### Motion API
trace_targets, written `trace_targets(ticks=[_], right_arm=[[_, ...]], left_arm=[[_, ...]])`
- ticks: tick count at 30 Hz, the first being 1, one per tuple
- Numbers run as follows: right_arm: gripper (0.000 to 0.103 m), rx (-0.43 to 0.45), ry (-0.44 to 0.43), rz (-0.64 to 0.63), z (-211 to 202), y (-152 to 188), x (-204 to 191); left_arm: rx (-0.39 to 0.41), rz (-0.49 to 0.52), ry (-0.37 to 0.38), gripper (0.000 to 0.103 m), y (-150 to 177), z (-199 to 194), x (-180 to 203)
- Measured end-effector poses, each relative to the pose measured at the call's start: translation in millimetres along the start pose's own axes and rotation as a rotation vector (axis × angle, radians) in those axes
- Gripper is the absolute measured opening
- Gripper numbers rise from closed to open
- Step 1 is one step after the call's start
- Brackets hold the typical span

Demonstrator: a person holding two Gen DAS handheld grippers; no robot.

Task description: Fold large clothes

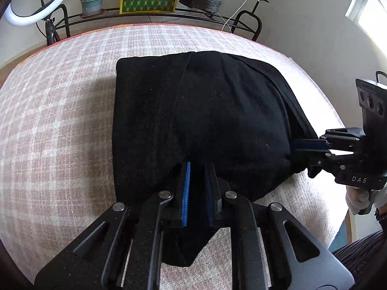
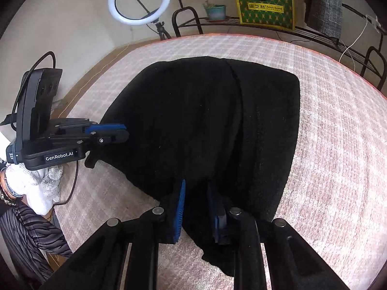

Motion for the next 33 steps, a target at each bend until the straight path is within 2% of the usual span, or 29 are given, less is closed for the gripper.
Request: trace_targets(ticks=[2,3,6,8,10,13,17,20,21,22,23,24,25,27,30,31,33], right_arm=[[0.019,0.008,-0.001,0.009,-8.2,1.2,-0.2],[0.023,0.025,-0.011,0.016,-14.6,1.1,-1.4],[0.026,0.075,-0.062,0.002,-30.7,-2.4,-13.9],[0.026,0.089,-0.062,-0.018,-30.9,-3.4,-23.3],[0.026,0.080,-0.069,-0.018,-24.4,-5.0,-28.8],[0.027,0.016,-0.052,-0.030,-5.4,-0.6,-35.8],[0.027,-0.027,-0.027,-0.091,3.1,11.3,-45.0],[0.028,-0.069,-0.150,-0.109,-8.7,18.4,-45.1],[0.029,-0.053,-0.163,-0.124,-16.6,20.9,-43.7],[0.035,-0.030,-0.171,-0.128,-25.4,21.6,-40.6],[0.038,-0.003,-0.190,-0.114,-35.5,21.3,-35.0],[0.046,0.031,-0.216,-0.086,-46.7,20.1,-26.9],[0.056,0.066,-0.229,-0.055,-56.2,18.2,-18.6],[0.070,0.148,-0.220,0.019,-72.5,10.8,3.5],[0.080,0.223,-0.190,0.171,-81.5,5.2,42.0],[0.080,0.228,-0.192,0.233,-78.8,4.6,55.9],[0.080,0.226,-0.195,0.324,-71.7,4.4,76.8]], left_arm=[[0.002,-0.018,0.000,0.014,0.1,-4.5,0.7],[0.009,-0.015,-0.001,0.014,-0.9,-7.6,2.0],[0.037,-0.003,0.067,0.014,-1.7,-18.5,16.5],[0.041,0.010,0.104,0.014,0.9,-21.7,26.1],[0.006,0.021,0.121,0.014,4.2,-14.2,32.2],[-0.060,0.042,0.076,0.014,13.3,3.5,29.4],[-0.070,0.069,0.082,0.014,23.5,-1.3,28.5],[-0.099,0.070,0.108,0.014,31.7,-10.3,25.0],[-0.095,0.058,0.120,0.014,30.6,-16.8,21.7],[-0.075,0.044,0.124,0.014,28.9,-24.7,17.7],[-0.045,0.016,0.138,0.014,25.5,-34.6,11.0],[-0.019,-0.020,0.152,0.019,21.0,-43.9,2.8],[0.013,-0.068,0.167,0.035,14.6,-54.0,-8.5],[0.084,-0.158,0.170,0.053,2.9,-68.4,-31.0],[0.124,-0.298,0.198,0.058,-10.2,-74.6,-66.9],[0.120,-0.361,0.223,0.062,-12.9,-72.2,-80.5],[0.117,-0.464,0.273,0.063,-16.4,-62.9,-97.8]])
Point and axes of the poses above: each gripper's, at about its wrist camera, not at the fingertips, and z roughly the way its jaws point, x to its right, y to its underside, the point moved 2 cm from there along z, roughly the way its jaws point, and after that the axes turned 4 degrees about y, right-handed, at the moved point
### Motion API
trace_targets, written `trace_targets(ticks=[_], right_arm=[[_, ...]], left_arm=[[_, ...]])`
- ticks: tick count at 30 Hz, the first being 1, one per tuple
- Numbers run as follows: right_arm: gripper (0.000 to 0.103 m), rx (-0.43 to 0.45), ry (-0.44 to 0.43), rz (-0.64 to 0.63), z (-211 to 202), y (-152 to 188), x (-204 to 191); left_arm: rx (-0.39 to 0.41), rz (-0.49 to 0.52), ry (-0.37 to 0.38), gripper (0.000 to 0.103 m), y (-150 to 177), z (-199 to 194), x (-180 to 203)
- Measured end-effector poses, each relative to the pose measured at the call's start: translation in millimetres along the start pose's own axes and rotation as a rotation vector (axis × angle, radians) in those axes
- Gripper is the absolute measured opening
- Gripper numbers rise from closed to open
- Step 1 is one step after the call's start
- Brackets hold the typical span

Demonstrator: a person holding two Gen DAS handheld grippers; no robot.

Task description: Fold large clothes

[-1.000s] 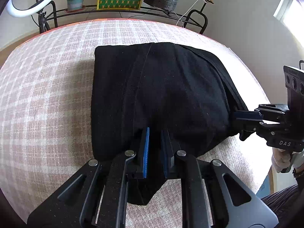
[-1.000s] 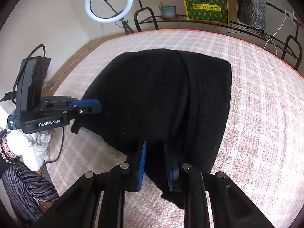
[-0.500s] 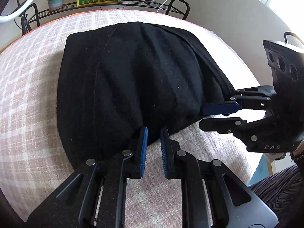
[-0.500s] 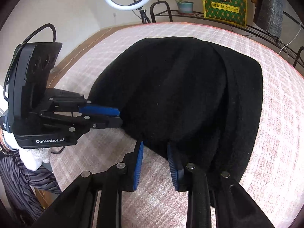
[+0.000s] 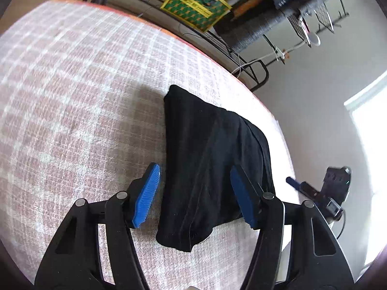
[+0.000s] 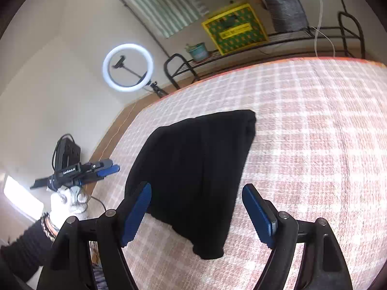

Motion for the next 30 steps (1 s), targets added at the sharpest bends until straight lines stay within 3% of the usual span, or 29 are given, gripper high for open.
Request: trace_targets(ticks=[3,8,21,26,28,30], right_arm=[[0.080,-0.017,0.006,0.078,12.8,-2.4,23.7],[0.080,-0.037,-0.030,0.170,36.5,-1.1,44.0],[0.075,-0.063,-0.115,0.289,82.6,-4.6,54.7],[0.058,-0.080,-0.161,0.303,96.1,-6.3,50.1],[0.044,-0.098,-0.171,0.292,101.5,-6.8,45.3],[0.035,-0.098,-0.159,0.279,103.4,-7.3,41.9]], left_arm=[[-0.013,-0.135,0.045,0.063,-8.2,7.1,-25.4],[-0.028,-0.203,0.093,0.063,-14.1,24.4,-39.5],[-0.058,-0.241,0.102,0.063,-14.1,74.0,-39.0],[-0.065,-0.237,0.099,0.050,-15.2,84.3,-33.5],[-0.057,-0.220,0.083,0.038,-15.0,84.9,-30.5],[-0.044,-0.190,0.059,0.034,-16.4,84.2,-22.9]])
Point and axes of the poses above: each gripper's, at about its wrist camera, not at the fingertips, and z roughly the way its jaws point, x to its right, y to its underside, the point moved 2 cm from there along z, roughly the way its jaws point, and after that the axes turned 4 degrees about y, right-handed, at the moved point
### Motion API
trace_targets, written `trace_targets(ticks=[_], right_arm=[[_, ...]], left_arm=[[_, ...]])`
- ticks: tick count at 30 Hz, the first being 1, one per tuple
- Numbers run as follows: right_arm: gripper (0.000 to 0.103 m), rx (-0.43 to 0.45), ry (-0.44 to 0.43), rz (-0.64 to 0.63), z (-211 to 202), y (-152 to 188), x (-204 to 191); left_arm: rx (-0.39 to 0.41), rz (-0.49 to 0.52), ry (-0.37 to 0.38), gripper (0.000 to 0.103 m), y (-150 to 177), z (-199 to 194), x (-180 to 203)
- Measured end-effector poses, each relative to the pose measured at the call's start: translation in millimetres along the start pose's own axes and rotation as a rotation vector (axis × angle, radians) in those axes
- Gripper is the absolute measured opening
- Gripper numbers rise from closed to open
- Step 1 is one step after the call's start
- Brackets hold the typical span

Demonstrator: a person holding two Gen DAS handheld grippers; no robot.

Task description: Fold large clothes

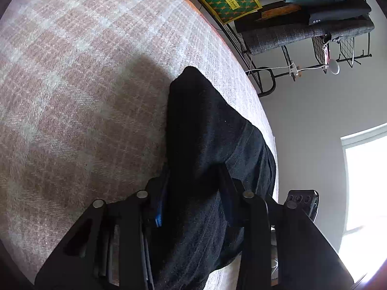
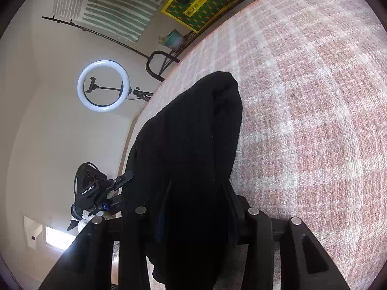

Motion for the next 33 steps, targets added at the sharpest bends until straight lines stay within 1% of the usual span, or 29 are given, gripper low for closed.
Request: trace_targets(ticks=[2,6,8,11,13,15,17,18,20,21,22,24,27,28,29,30,31,32,33], right_arm=[[0.030,0.004,0.022,-0.027,-2.1,-0.7,-4.1],[0.024,0.023,0.114,-0.135,-7.2,-1.5,-25.3],[0.022,0.033,0.145,-0.178,-11.5,-1.7,-34.9],[0.018,0.052,0.168,-0.233,-21.0,-2.9,-49.6],[0.004,0.068,0.181,-0.263,-29.1,-5.0,-57.8],[0.004,0.085,0.167,-0.278,-40.5,-7.7,-61.9],[0.004,0.087,0.168,-0.295,-48.7,-12.3,-64.7],[0.005,0.077,0.157,-0.299,-50.3,-13.5,-63.7],[0.016,0.075,0.161,-0.281,-52.3,-13.2,-56.2],[0.038,0.079,0.173,-0.264,-53.6,-11.8,-49.4],[0.055,0.081,0.168,-0.240,-53.7,-9.9,-42.3],[0.057,0.067,0.118,-0.180,-50.1,-3.6,-24.1],[0.057,0.015,0.087,-0.103,-29.3,6.2,0.8],[0.058,0.004,0.057,-0.077,-22.6,9.3,8.0],[0.056,0.033,-0.002,-0.049,-21.2,11.0,12.7],[0.055,0.036,-0.027,-0.040,-20.4,10.1,13.1],[0.050,0.023,-0.049,-0.038,-17.2,8.7,10.9],[0.047,0.002,-0.070,-0.031,-12.2,8.8,7.9],[0.039,-0.008,-0.064,-0.032,-6.6,9.5,3.7]], left_arm=[[0.017,0.053,-0.041,0.030,2.4,-0.8,9.8],[0.043,0.132,-0.099,0.026,6.9,-1.4,29.7],[0.057,0.159,-0.104,0.025,9.3,-4.0,40.5],[0.076,0.182,-0.096,0.023,11.5,-7.1,56.5],[0.088,0.204,-0.097,0.023,13.6,-8.2,67.7],[0.094,0.232,-0.091,0.022,14.9,-5.6,79.8],[0.099,0.260,-0.102,0.022,15.4,-0.5,89.3],[0.101,0.259,-0.109,0.022,14.7,0.9,88.7],[0.098,0.227,-0.120,0.022,12.2,3.4,80.8],[0.097,0.218,-0.127,0.022,10.6,1.7,73.7],[0.097,0.200,-0.132,0.022,8.1,2.5,67.5],[0.086,0.176,-0.134,0.022,5.2,1.9,53.8],[0.078,0.146,-0.139,0.022,4.0,1.8,37.6],[0.075,0.149,-0.141,0.022,3.8,2.1,35.8],[0.073,0.157,-0.141,0.022,4.1,2.1,35.3],[0.073,0.161,-0.142,0.022,5.1,1.6,35.4],[0.075,0.160,-0.140,0.022,5.3,1.5,35.5],[0.077,0.159,-0.140,0.022,6.1,1.1,36.7],[0.079,0.161,-0.143,0.022,6.6,1.0,38.3]])
Point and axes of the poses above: each gripper's, at about its wrist camera, not at the fingertips, and z roughly the way its jaws point, x to its right, y to its underside, the point moved 2 cm from there along z, roughly the way its jaws point, and after that the axes turned 4 degrees about y, right-handed, at the moved point
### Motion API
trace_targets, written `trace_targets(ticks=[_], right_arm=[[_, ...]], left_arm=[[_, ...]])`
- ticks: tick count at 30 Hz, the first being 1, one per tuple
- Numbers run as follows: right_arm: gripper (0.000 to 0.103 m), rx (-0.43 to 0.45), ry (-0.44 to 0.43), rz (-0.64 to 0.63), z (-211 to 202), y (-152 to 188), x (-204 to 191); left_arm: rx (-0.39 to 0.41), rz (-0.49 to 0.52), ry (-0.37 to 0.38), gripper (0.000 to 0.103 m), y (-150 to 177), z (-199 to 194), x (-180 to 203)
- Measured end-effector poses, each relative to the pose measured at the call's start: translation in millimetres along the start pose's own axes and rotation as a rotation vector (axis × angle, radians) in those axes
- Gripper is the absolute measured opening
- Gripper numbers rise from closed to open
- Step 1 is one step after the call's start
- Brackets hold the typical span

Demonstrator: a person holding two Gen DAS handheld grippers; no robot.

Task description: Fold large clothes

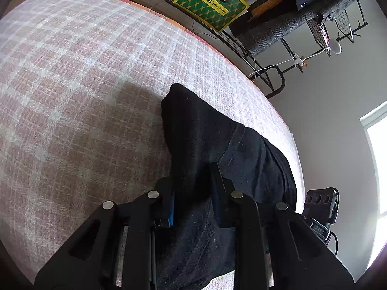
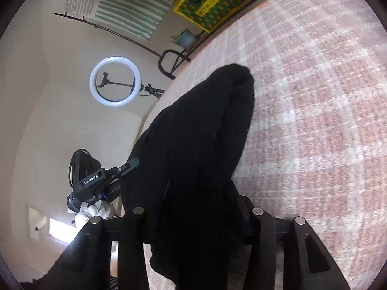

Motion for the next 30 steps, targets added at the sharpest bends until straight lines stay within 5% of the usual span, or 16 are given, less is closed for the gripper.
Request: trace_targets(ticks=[4,10,17,20,22,26,28,30], right_arm=[[0.024,0.012,0.150,-0.112,3.4,0.7,-24.1],[0.023,0.062,0.284,-0.253,-23.0,-10.0,-54.0],[0.023,0.007,0.340,-0.315,-38.6,-15.3,-44.7],[0.025,-0.022,0.317,-0.281,-31.9,-8.5,-31.0],[0.040,-0.026,0.273,-0.225,-34.1,-8.3,-18.3],[0.065,0.009,0.173,-0.102,-48.2,-16.6,6.6],[0.067,0.012,0.107,-0.036,-49.9,-21.7,17.6],[0.066,0.011,0.095,0.000,-45.2,-24.0,24.9]], left_arm=[[0.024,0.041,-0.011,0.019,0.0,-5.7,20.9],[0.054,0.124,0.013,0.006,1.5,-12.4,59.4],[0.048,0.117,-0.007,0.006,0.0,5.9,70.9],[0.035,0.077,-0.020,0.027,-4.8,2.5,52.3],[0.054,0.078,-0.033,0.056,-3.4,-3.4,41.8],[-0.032,0.015,-0.014,0.059,10.3,15.5,15.9],[-0.083,-0.034,0.025,0.059,18.5,29.9,5.1],[-0.046,-0.034,0.054,0.059,20.4,31.4,5.0]])
Point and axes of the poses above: each gripper's, at about its wrist camera, not at the fingertips, and z roughly the way its jaws point, x to its right, y to its underside, the point moved 2 cm from there along z, roughly the way its jaws point, and after that the axes turned 4 degrees about y, right-handed, at the moved point
